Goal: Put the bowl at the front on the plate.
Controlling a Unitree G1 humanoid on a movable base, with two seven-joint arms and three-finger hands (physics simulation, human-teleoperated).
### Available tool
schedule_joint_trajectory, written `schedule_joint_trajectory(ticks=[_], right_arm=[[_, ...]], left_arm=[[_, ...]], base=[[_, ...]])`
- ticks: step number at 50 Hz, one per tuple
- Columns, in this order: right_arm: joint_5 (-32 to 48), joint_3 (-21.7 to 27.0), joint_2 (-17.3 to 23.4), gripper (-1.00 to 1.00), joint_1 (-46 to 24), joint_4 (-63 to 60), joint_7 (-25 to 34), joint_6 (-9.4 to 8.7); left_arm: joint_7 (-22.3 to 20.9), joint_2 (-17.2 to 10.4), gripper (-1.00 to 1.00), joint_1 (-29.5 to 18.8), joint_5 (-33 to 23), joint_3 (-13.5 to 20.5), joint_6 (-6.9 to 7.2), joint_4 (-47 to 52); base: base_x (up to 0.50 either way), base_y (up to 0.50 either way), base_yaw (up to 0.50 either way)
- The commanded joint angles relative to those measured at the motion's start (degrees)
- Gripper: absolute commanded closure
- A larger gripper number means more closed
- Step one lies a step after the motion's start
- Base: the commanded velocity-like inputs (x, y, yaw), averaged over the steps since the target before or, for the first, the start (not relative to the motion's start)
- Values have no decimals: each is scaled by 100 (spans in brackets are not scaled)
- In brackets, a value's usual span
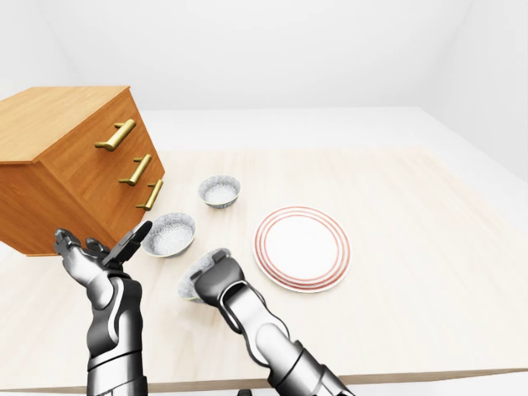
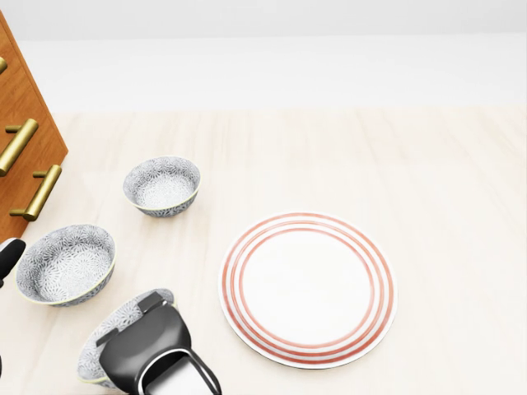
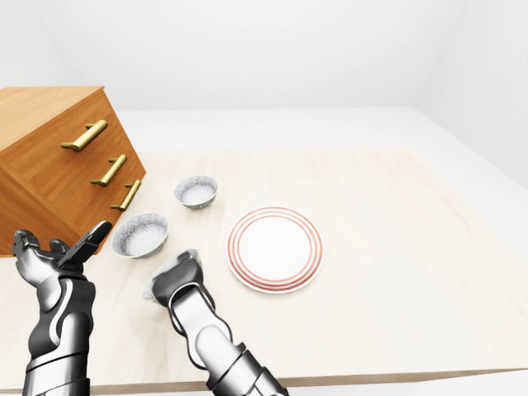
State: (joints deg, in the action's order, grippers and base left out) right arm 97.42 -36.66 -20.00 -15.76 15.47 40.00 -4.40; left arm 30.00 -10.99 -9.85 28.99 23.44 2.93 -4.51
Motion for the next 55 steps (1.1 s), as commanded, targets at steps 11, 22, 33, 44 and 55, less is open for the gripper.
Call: schedule_joint_trajectory(ticks=[11,22,33,44,55], right_arm=[[1151,-69,0,100,42,-1060,0,138],[1552,-282,0,100,50,-1813,0,49],[1558,-674,0,100,329,-2487,0,-60],[1558,-905,281,100,455,-2890,0,-60],[1284,-443,247,100,1152,-2926,-437,-60]], left_arm=[[0,-10,-100,8,19,-1,9,25],[0,-1,-100,-24,-13,-11,-93,-100],[0,1,-100,0,-13,-5,-31,-9],[0,2,-100,-1,-14,-11,-74,-45],[0,-7,-100,-5,3,-9,-78,-71]], base=[[0,0,0],[0,0,0],[0,0,0],[0,0,0],[0,0,0]])
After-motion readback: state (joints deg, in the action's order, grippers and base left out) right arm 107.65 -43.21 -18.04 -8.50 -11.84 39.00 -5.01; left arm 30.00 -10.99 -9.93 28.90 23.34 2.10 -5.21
